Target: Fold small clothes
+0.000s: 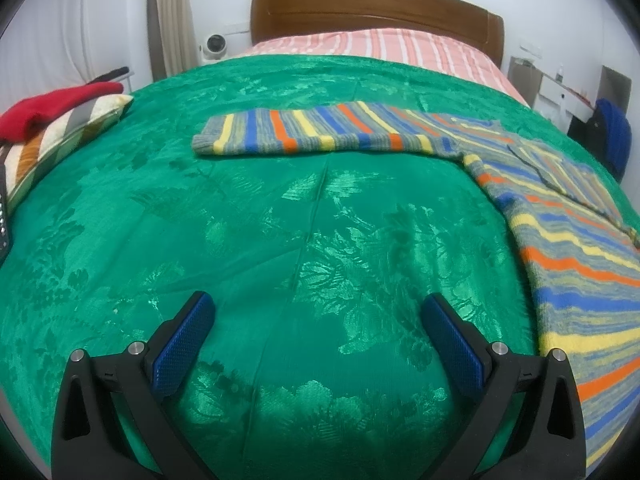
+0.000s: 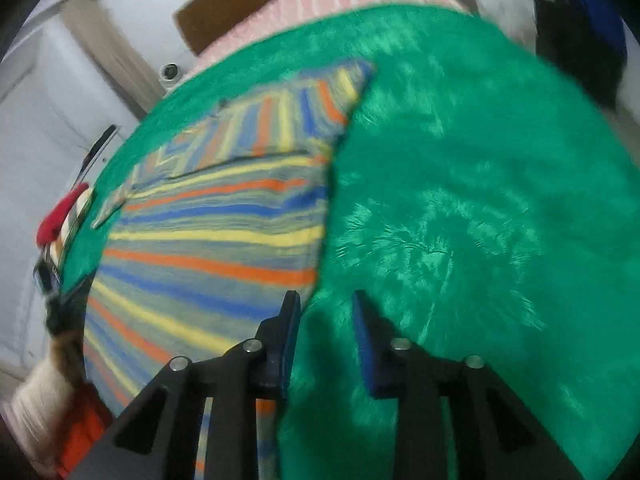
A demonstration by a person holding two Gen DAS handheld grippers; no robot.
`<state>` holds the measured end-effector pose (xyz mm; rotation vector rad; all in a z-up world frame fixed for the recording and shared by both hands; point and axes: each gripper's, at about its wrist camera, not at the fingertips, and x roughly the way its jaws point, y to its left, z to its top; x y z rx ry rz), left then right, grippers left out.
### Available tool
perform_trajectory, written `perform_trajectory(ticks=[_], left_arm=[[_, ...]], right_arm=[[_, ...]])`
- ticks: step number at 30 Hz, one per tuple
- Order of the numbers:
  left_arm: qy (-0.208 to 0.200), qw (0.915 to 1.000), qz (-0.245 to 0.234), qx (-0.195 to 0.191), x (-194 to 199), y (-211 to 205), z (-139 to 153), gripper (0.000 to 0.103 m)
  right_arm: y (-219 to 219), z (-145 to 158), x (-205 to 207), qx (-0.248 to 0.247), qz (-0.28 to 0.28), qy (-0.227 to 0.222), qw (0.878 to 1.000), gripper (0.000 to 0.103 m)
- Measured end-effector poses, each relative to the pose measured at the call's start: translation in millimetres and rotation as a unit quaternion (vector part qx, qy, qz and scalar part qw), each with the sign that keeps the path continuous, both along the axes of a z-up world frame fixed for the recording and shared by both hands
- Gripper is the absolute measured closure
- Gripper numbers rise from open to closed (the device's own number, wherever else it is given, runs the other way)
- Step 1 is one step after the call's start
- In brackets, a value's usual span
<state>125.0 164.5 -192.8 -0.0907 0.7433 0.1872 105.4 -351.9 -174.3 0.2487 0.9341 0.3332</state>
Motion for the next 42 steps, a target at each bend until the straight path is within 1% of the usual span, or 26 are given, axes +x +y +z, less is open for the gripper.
perform_trajectory(ticks=[3, 4, 5, 6, 7, 8, 9, 10, 11, 12, 13, 14, 16, 17, 19, 22, 24, 27, 31, 33, 34, 35, 37, 39, 41, 42], left_arm=[[0.001, 1.0000, 0.001, 0.004, 0.7, -0.8, -0.1, 0.000], [0.002, 1.0000, 0.001, 0.003, 1.0, -0.5, 0.1, 0.000], [0.002, 1.0000, 0.001, 0.004, 0.5, -1.0, 0.1, 0.000], [0.002, 1.0000, 0.002, 0.004, -0.2, -1.5, 0.2, 0.000], [0.003, 1.0000, 0.002, 0.004, -0.5, -1.5, 0.5, 0.000], [0.004, 1.0000, 0.002, 0.004, -1.7, -2.5, 0.5, 0.000], [0.004, 1.0000, 0.002, 0.004, -2.5, -2.7, 0.6, 0.000], [0.005, 1.0000, 0.002, 0.004, -3.3, -2.8, 0.8, 0.000], [0.006, 1.0000, 0.001, 0.004, -3.7, -2.6, 1.2, 0.000], [0.007, 1.0000, 0.001, 0.005, -3.7, -2.5, 1.5, 0.000], [0.010, 0.9999, 0.003, 0.006, -3.6, -3.0, 2.2, 0.000], [0.018, 0.9998, 0.007, 0.010, -3.2, -4.4, 4.6, 0.000], [0.032, 0.9994, 0.009, 0.008, -2.8, -6.9, 9.8, 0.000], [0.042, 0.9991, 0.001, -0.004, -1.3, -8.1, 16.1, 0.001], [0.043, 0.9987, -0.016, -0.024, -0.8, -10.5, 31.0, 0.001], [0.018, 0.9992, -0.031, -0.019, 0.8, -11.2, 60.2, 0.000], [0.013, 0.9987, -0.046, -0.017, 10.9, -7.0, 78.2, 0.000], [0.034, 0.9970, -0.065, -0.025, 40.5, 7.4, 92.7, 0.000], [0.056, 0.9961, -0.064, -0.027, 85.8, 38.0, 105.4, 0.000], [0.064, 0.9951, -0.051, -0.054, 103.3, 61.4, 107.1, 0.000], [0.067, 0.9939, -0.037, -0.080, 111.2, 78.4, 106.9, 0.000], [0.066, 0.9907, -0.012, -0.119, 120.6, 104.4, 103.8, 0.000], [0.061, 0.9843, 0.029, -0.163, 126.7, 135.6, 93.9, 0.001], [0.073, 0.9752, 0.084, -0.191, 131.2, 166.8, 75.6, 0.001], [0.084, 0.9689, 0.103, -0.209, 134.3, 178.9, 62.0, 0.003], [0.086, 0.9677, 0.104, -0.213, 135.8, 179.5, 57.0, 0.004]], right_arm=[[19.9, 13.3, -33.6, 0.015, 0.065, -0.022, 0.998, 0.068], [30.6, 9.3, -40.7, 0.026, 0.085, -0.014, 0.996, 0.065], [42.2, 4.0, -46.5, 0.030, 0.093, -0.003, 0.995, 0.065], [42.5, -9.7, -50.6, 0.022, 0.091, 0.016, 0.995, 0.065], [40.6, -18.6, -52.9, 0.003, 0.080, 0.028, 0.996, 0.069], [33.4, -27.8, -55.4, -0.014, 0.062, 0.030, 0.998, 0.074], [24.4, -29.6, -58.7, -0.015, 0.048, 0.017, 0.999, 0.079], [19.3, -24.2, -65.3, -0.027, 0.029, 0.005, 0.999, 0.076], [19.1, -18.1, -69.7, -0.051, 0.013, -0.003, 0.999, 0.067], [17.4, -9.8, -76.6, -0.090, -0.013, -0.026, 0.996, 0.052], [17.3, -4.9, -82.8, -0.095, -0.024, -0.048, 0.994, 0.047], [15.7, 1.7, -88.8, -0.089, -0.034, -0.073, 0.993, 0.046], [13.7, 6.1, -93.8, -0.084, -0.045, -0.098, 0.991, 0.044], [18.8, 6.2, -94.1, -0.086, -0.047, -0.104, 0.990, 0.044], [26.6, 3.7, -93.5, -0.083, -0.052, -0.114, 0.989, 0.044], [38.0, -3.8, -85.0, -0.080, -0.054, -0.110, 0.989, 0.043], [42.6, -7.4, -81.1, -0.077, -0.051, -0.099, 0.991, 0.044], [43.3, -9.7, -81.7, -0.076, -0.049, -0.097, 0.991, 0.044], [39.2, -13.6, -83.4, -0.074, -0.055, -0.090, 0.992, 0.043], [37.1, -15.8, -82.9, -0.072, -0.058, -0.085, 0.992, 0.043], [36.4, -16.8, -82.8, -0.072, -0.059, -0.084, 0.992, 0.043], [36.7, -17.5, -82.6, -0.073, -0.059, -0.083, 0.992, 0.043], [38.4, -18.6, -82.6, -0.078, -0.057, -0.083, 0.992, 0.043], [41.2, -19.6, -82.4, -0.083, -0.053, -0.083, 0.992, 0.042], [43.7, -20.9, -81.7, -0.086, -0.050, -0.083, 0.992, 0.041], [44.6, -21.6, -81.3, -0.086, -0.049, -0.083, 0.992, 0.040]])
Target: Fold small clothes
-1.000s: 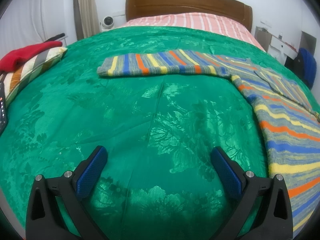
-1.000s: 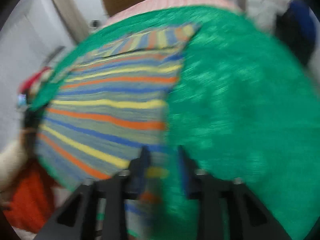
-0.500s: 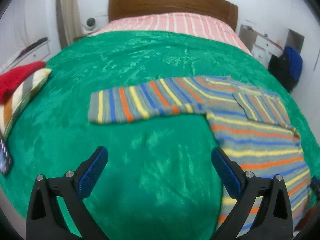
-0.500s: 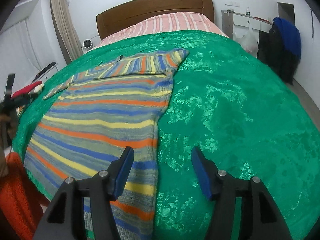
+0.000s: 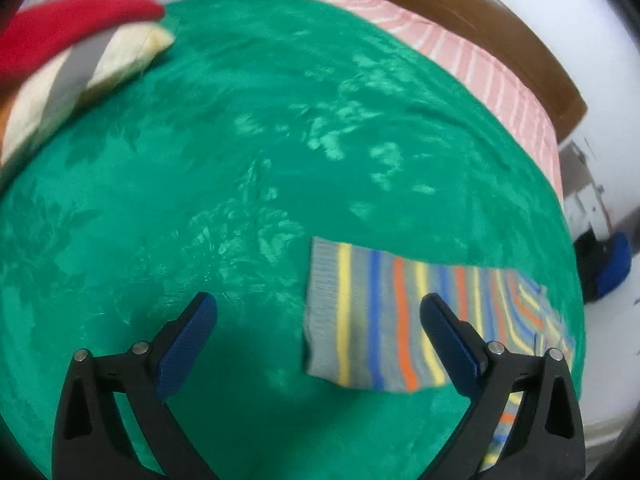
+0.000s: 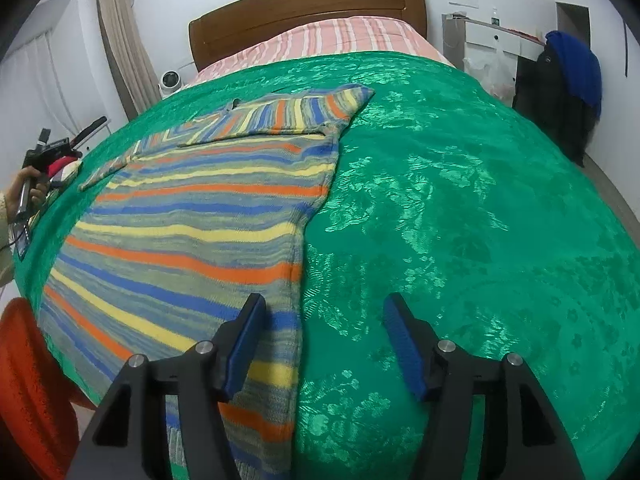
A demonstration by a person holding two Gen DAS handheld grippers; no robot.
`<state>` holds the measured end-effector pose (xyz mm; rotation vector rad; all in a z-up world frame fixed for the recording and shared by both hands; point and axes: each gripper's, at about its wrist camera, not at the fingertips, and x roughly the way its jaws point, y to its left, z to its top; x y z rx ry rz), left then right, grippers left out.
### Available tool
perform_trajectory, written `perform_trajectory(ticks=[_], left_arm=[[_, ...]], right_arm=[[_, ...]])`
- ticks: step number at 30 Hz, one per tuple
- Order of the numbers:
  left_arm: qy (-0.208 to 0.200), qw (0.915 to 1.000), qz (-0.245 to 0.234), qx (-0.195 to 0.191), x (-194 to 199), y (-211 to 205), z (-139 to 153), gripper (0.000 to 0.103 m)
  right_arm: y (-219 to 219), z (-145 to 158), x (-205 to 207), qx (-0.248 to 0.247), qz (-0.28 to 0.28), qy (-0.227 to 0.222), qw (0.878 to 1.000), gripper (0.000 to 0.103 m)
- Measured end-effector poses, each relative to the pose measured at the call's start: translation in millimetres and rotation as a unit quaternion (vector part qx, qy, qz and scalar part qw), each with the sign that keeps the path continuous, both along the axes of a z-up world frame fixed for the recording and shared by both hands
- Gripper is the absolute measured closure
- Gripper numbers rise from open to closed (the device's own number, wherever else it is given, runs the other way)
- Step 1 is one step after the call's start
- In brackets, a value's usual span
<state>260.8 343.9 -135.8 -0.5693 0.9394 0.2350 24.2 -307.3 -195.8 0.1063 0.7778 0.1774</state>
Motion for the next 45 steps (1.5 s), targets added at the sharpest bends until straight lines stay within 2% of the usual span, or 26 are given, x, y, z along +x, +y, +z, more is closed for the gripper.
perform_trajectory(ticks=[1, 3, 5, 6, 7, 8, 10, 12, 14, 16, 20, 22, 25, 26, 27, 28, 29, 31, 33, 34, 36, 38, 40, 41, 43, 45], left_arm=[[0.001, 1.0000, -0.006, -0.002, 2.6, -2.4, -3.8, 0.010], [0.010, 0.9994, -0.033, 0.000, 10.4, -13.6, -10.9, 0.027], [0.035, 0.9974, -0.062, 0.012, 19.5, -30.4, -23.4, 0.045], [0.047, 0.9966, -0.064, 0.025, 20.9, -37.1, -25.7, 0.048], [0.057, 0.9953, -0.062, 0.048, 22.8, -41.6, -26.9, 0.067], [0.061, 0.9940, -0.062, 0.067, 22.8, -46.6, -26.3, 0.101], [0.055, 0.9951, -0.063, 0.054, 25.1, -52.8, -16.3, 0.101], [0.023, 0.9930, -0.080, 0.085, 26.3, -72.3, 17.0, 0.101], [-0.015, 0.9864, -0.119, 0.112, 30.5, -107.8, 58.7, 0.101], [-0.058, 0.9736, -0.174, 0.136, 37.6, -157.5, 104.0, 0.101], [-0.107, 0.9430, -0.273, 0.157, 47.0, -261.6, 152.4, 0.101], [-0.116, 0.9280, -0.317, 0.158, 49.9, -313.4, 156.3, 0.101], [-0.109, 0.9109, -0.365, 0.159, 56.5, -381.3, 138.1, 0.099], [-0.098, 0.9055, -0.377, 0.169, 58.9, -403.3, 123.1, 0.091], [-0.080, 0.9015, -0.388, 0.175, 61.6, -420.0, 107.5, 0.077], [-0.053, 0.8989, -0.397, 0.177, 63.7, -432.5, 91.2, 0.037], [-0.034, 0.8967, -0.404, 0.179, 65.7, -440.7, 76.7, 0.021], [-0.045, 0.8915, -0.419, 0.166, 59.8, -437.4, 67.9, 0.022], [-0.048, 0.8941, -0.417, 0.157, 58.8, -417.1, 67.5, 0.022], [-0.048, 0.8994, -0.405, 0.157, 62.5, -406.4, 69.1, 0.022], [-0.046, 0.9189, -0.363, 0.147, 74.4, -367.4, 72.9, 0.022], [-0.035, 0.9443, -0.305, 0.119, 83.9, -317.0, 69.5, 0.023], [-0.017, 0.9581, -0.272, 0.089, 91.8, -287.5, 56.7, 0.028], [-0.002, 0.9620, -0.265, 0.067, 95.1, -275.5, 45.1, 0.032], [0.025, 0.9612, -0.272, 0.035, 98.0, -269.4, 22.7, 0.039], [0.045, 0.9592, -0.277, 0.033, 96.1, -272.7, 2.8, 0.039]], right_arm=[[1.0, -1.0, 0.3, -0.001, 0.001, 0.000, 1.000, 0.039], [2.5, -2.2, 0.8, -0.004, 0.001, 0.000, 1.000, 0.038], [3.3, -2.7, 0.9, -0.005, 0.000, 0.000, 1.000, 0.038], [3.5, -2.7, 0.9, -0.005, 0.000, -0.001, 1.000, 0.038], [3.7, -2.7, 0.6, -0.005, 0.000, -0.001, 1.000, 0.037], [3.4, -2.4, 0.3, -0.004, -0.001, -0.001, 1.000, 0.037], [1.8, -1.6, -0.6, 0.003, -0.001, -0.001, 1.000, 0.037], [-0.7, -0.3, -1.0, 0.012, -0.002, -0.001, 1.000, 0.037], [-2.9, 0.4, -2.3, 0.022, -0.003, -0.001, 1.000, 0.037], [-4.2, 0.8, -3.1, 0.031, -0.001, -0.002, 1.000, 0.037], [-5.7, 0.8, -3.1, 0.041, 0.002, -0.003, 0.999, 0.037], [-7.5, 0.7, -3.7, 0.048, 0.002, -0.003, 0.999, 0.037], [-9.8, -0.6, -5.1, 0.055, 0.004, -0.003, 0.998, 0.037], [-9.8, -0.6, -5.7, 0.054, 0.005, -0.003, 0.998, 0.037], [-9.5, -0.7, -6.3, 0.053, 0.006, -0.004, 0.999, 0.037], [-9.3, -0.5, -6.9, 0.053, 0.007, -0.004, 0.999, 0.037], [-9.4, -0.4, -7.4, 0.053, 0.007, -0.004, 0.999, 0.037], [-10.5, -0.3, -8.8, 0.058, 0.007, -0.004, 0.998, 0.037], [-12.6, 0.1, -10.9, 0.064, 0.006, -0.005, 0.998, 0.037], [-13.5, -0.2, -11.5, 0.066, 0.007, -0.005, 0.998, 0.037], [-14.7, -1.4, -10.7, 0.070, 0.007, -0.003, 0.998, 0.037], [-13.8, -2.2, -8.2, 0.069, 0.007, -0.003, 0.998, 0.037], [-11.8, -3.0, -7.1, 0.065, 0.009, -0.003, 0.998, 0.036], [-10.8, -3.3, -6.5, 0.062, 0.010, -0.003, 0.998, 0.036], [-9.3, -3.9, -6.5, 0.056, 0.011, -0.004, 0.998, 0.036], [-8.7, -4.6, -5.9, 0.053, 0.011, -0.004, 0.999, 0.036]])
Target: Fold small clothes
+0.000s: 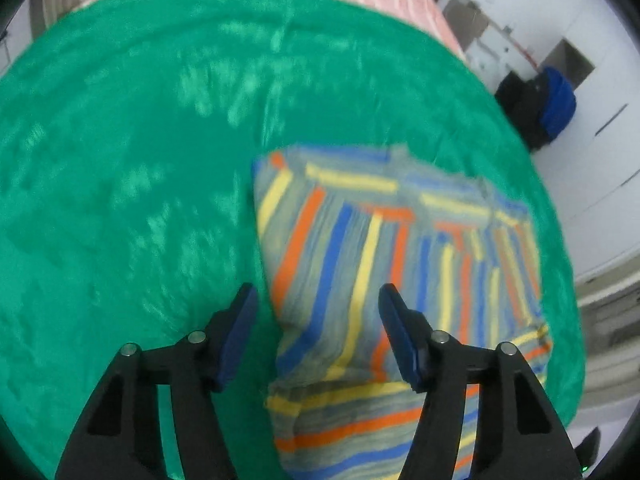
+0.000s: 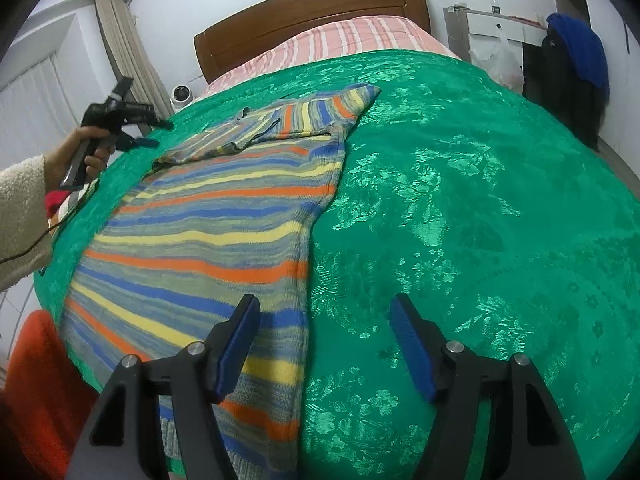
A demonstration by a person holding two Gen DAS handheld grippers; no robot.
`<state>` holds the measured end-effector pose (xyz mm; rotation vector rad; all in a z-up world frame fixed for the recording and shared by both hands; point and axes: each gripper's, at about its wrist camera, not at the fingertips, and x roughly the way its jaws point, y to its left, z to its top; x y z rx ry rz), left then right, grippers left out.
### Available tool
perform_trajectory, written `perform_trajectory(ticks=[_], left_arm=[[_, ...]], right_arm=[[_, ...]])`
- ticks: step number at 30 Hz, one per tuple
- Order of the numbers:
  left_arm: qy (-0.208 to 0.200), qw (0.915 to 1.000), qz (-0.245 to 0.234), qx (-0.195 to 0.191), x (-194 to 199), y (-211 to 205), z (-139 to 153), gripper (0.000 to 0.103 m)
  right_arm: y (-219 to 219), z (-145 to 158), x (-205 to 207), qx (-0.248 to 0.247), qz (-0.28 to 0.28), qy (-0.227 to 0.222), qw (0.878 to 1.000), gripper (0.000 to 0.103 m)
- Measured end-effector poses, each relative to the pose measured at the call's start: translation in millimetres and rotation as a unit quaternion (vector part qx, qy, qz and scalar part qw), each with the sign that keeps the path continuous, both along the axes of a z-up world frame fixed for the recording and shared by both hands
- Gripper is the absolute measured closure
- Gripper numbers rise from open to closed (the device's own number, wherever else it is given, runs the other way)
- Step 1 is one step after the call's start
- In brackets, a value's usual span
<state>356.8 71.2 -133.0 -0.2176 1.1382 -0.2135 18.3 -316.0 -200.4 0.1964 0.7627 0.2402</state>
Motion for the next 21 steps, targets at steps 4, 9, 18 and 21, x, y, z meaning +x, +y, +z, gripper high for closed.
perform_trajectory(ticks=[4, 9, 18, 21], left_arm=[[-0.013, 0.9999, 0.007, 0.005, -9.6, -3.2, -10.9, 0.101], [-0.025, 0.9953, 0.093, -0.011, -17.2, 38.6, -19.0, 0.101], [-0.060, 0.9960, 0.067, -0.006, -5.0, 35.0, 7.2, 0.037], [-0.036, 0.9985, 0.041, 0.002, 24.3, 24.3, -2.8, 0.037]], right_arm=[[2.2, -1.3, 1.3, -0.009, 0.000, 0.000, 1.000, 0.036], [3.4, -1.5, 2.1, -0.014, 0.000, -0.001, 1.000, 0.035], [0.3, 3.2, 2.3, -0.006, 0.001, 0.004, 1.000, 0.035], [-6.4, 31.4, 5.7, 0.027, 0.018, -0.006, 0.999, 0.035]])
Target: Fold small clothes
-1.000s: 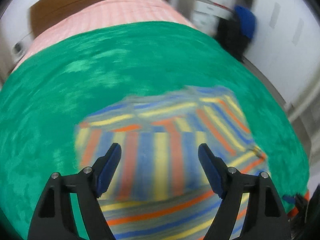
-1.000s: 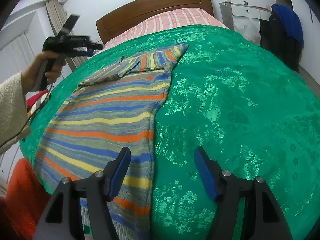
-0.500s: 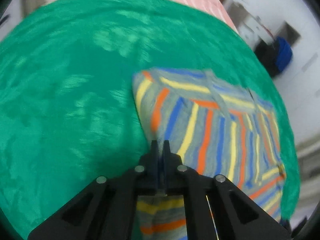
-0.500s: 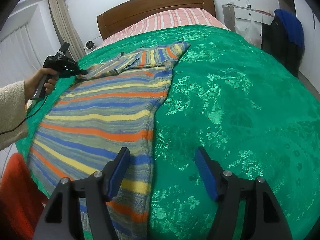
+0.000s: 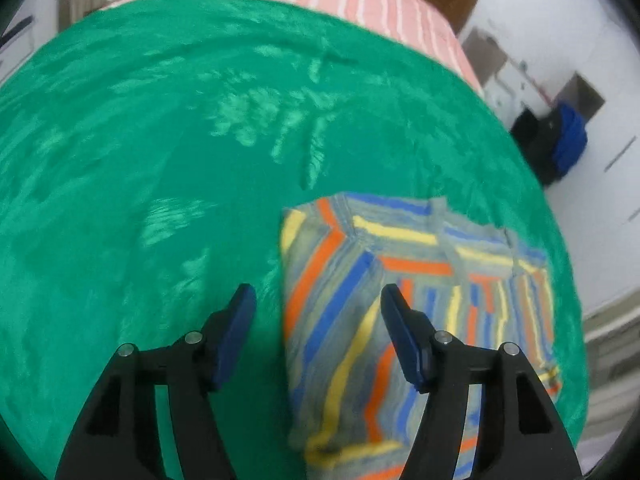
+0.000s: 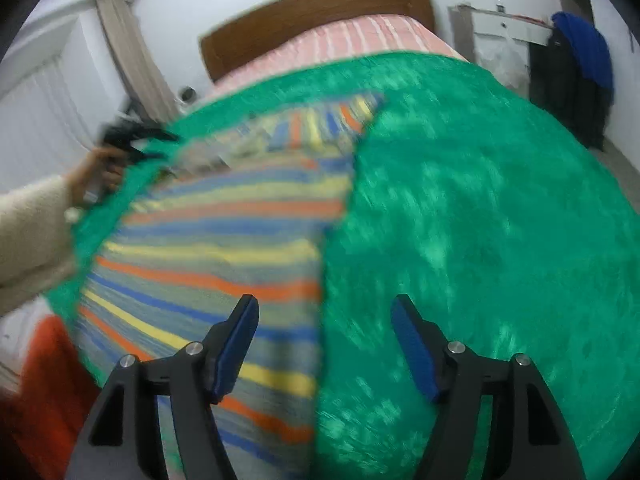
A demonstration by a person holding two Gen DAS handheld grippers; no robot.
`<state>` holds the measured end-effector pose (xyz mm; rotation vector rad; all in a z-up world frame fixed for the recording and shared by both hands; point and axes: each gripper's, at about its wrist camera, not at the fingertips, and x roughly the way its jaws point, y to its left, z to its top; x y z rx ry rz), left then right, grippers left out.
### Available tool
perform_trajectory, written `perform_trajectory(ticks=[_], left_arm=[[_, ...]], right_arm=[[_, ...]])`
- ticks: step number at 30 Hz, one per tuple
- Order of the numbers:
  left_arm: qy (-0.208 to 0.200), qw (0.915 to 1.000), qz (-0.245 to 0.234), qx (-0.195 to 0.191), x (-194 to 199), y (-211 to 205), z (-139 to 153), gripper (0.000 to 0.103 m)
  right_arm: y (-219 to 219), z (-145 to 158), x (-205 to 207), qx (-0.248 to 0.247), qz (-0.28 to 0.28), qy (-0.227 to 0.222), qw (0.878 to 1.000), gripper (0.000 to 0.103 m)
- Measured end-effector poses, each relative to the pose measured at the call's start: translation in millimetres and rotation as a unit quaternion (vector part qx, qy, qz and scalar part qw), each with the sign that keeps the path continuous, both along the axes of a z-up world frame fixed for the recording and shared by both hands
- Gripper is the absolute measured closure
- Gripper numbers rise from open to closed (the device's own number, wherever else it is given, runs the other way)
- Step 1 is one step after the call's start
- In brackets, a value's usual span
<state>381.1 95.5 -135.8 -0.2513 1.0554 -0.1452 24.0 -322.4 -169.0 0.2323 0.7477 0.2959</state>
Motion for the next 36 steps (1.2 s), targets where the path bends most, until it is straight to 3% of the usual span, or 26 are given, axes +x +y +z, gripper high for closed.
perform_trajectory(ticks=[1, 2, 3, 4, 7, 10, 12, 13, 16, 17, 18, 20, 21, 24, 26, 30, 32, 34, 36], left_arm=[[0.016, 0.9997, -0.006, 0.020, 10.2, -7.9, -10.3, 0.041], [0.021, 0.9991, -0.008, 0.035, 12.7, -11.4, -17.4, 0.072], [0.017, 0.9984, -0.005, 0.053, 13.4, -13.8, -22.9, 0.096], [0.008, 0.9983, 0.009, 0.057, 12.0, -12.6, -25.5, 0.099], [-0.014, 0.9977, 0.065, 0.014, 2.4, 4.2, -28.7, 0.099], [-0.018, 0.9969, 0.076, -0.005, -10.2, 8.1, -25.2, 0.093], [-0.029, 0.9970, 0.069, -0.019, -24.9, 9.7, -18.7, 0.067], [-0.037, 0.9976, 0.056, -0.020, -36.1, 8.3, -15.2, 0.048], [-0.037, 0.9991, 0.013, 0.015, -51.2, -4.9, -18.5, 0.044], [-0.035, 0.9991, 0.003, 0.026, -58.3, -5.4, -21.5, 0.049], [-0.037, 0.9986, -0.004, 0.038, -63.9, -5.9, -24.0, 0.051], [-0.050, 0.9974, -0.012, 0.051, -69.2, -6.2, -26.0, 0.053], [-0.053, 0.9973, -0.012, 0.050, -70.2, -5.3, -26.4, 0.053], [-0.059, 0.9971, -0.011, 0.047, -73.8, -4.3, -27.5, 0.052], [-0.062, 0.9965, -0.013, 0.054, -74.3, -6.9, -29.9, 0.051], [-0.057, 0.9963, -0.009, 0.064, -75.6, -8.1, -25.3, 0.044], [-0.073, 0.9957, -0.003, 0.057, -88.1, -5.7, -13.9, 0.034], [-0.086, 0.9948, -0.006, 0.053, -96.4, -8.2, -8.9, 0.033], [-0.075, 0.9953, -0.018, 0.058, -94.8, -14.7, -13.4, 0.033]], right_arm=[[-2.6, 19.6, 9.1, 0.020, 0.014, -0.005, 1.000, 0.035], [-2.5, 33.3, 18.0, 0.033, 0.027, -0.007, 0.999, 0.035], [-2.6, 52.1, 34.9, 0.052, 0.047, -0.009, 0.998, 0.035], [-1.3, 65.2, 50.0, 0.064, 0.059, -0.009, 0.996, 0.035], [11.0, 95.1, 121.2, 0.118, 0.089, 0.008, 0.989, 0.035], [41.1, 81.9, 210.9, 0.174, 0.105, 0.069, 0.977, 0.042], [64.9, 50.1, 268.6, 0.211, 0.104, 0.137, 0.962, 0.047], [75.2, 31.7, 289.8, 0.227, 0.098, 0.173, 0.953, 0.050], [99.4, -8.0, 323.6, 0.225, 0.065, 0.237, 0.943, 0.055], [103.4, -15.5, 328.0, 0.220, 0.053, 0.243, 0.943, 0.056], [109.2, -22.4, 331.3, 0.222, 0.050, 0.245, 0.942, 0.062], [121.6, -29.3, 338.4, 0.232, 0.058, 0.247, 0.939, 0.082], [126.3, -27.7, 341.1, 0.229, 0.064, 0.245, 0.940, 0.100], [130.2, 8.6, 338.6, 0.141, 0.054, 0.155, 0.976, 0.100], [135.1, 20.2, 338.9, 0.085, 0.051, 0.123, 0.987, 0.100], [153.8, 0.7, 349.5, 0.007, 0.065, 0.154, 0.986, 0.091], [148.0, 8.9, 341.4, 0.010, 0.062, 0.138, 0.988, 0.090], [143.0, 29.7, 325.3, 0.022, 0.061, 0.095, 0.993, 0.087], [148.6, 46.0, 309.4, 0.055, 0.113, 0.071, 0.990, 0.087]])
